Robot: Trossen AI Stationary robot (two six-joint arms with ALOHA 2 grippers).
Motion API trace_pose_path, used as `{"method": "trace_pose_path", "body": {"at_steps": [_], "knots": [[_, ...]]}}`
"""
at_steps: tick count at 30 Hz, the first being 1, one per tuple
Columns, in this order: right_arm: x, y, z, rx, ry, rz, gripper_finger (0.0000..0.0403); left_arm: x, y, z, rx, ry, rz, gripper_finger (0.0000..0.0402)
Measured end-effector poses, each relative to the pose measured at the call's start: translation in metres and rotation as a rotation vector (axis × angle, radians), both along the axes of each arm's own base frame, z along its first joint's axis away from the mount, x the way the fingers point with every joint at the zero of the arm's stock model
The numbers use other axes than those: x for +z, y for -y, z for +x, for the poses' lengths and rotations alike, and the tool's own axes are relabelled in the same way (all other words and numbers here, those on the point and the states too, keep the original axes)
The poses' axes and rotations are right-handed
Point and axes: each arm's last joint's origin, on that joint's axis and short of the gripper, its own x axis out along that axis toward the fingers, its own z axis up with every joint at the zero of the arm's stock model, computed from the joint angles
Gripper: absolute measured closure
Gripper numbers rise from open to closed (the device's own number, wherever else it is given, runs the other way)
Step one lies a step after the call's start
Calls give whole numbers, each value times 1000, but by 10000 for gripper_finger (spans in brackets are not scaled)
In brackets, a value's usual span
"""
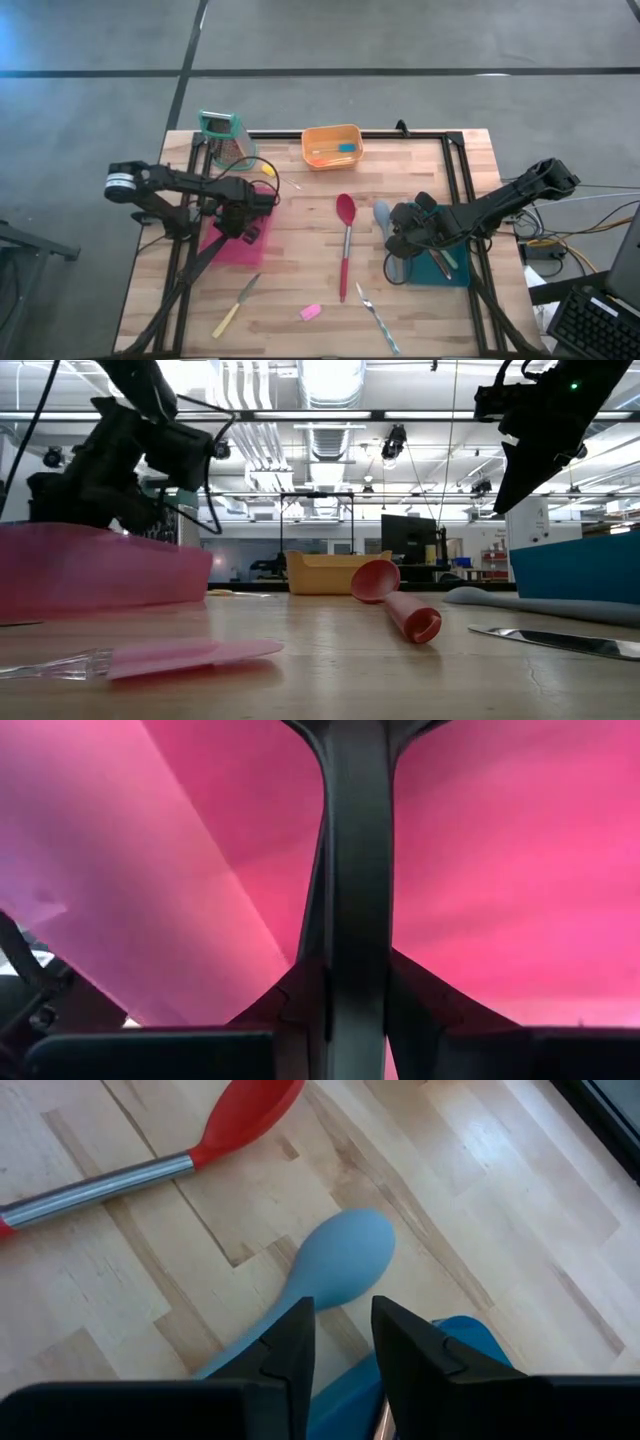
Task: Pick & Place Kitchen Items
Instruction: Put the black serving spoon into the pink bin
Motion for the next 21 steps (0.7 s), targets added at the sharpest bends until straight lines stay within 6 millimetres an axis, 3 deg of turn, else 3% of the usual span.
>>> {"method": "trace_pose_path", "body": {"at_steps": [12,21], "knots": [[0,0,0,0,5,2,328,0,2,-18,42,-51,0,325],[0,0,1,0,10,3,310,3,2,-20,42,-38,15,290]]}}
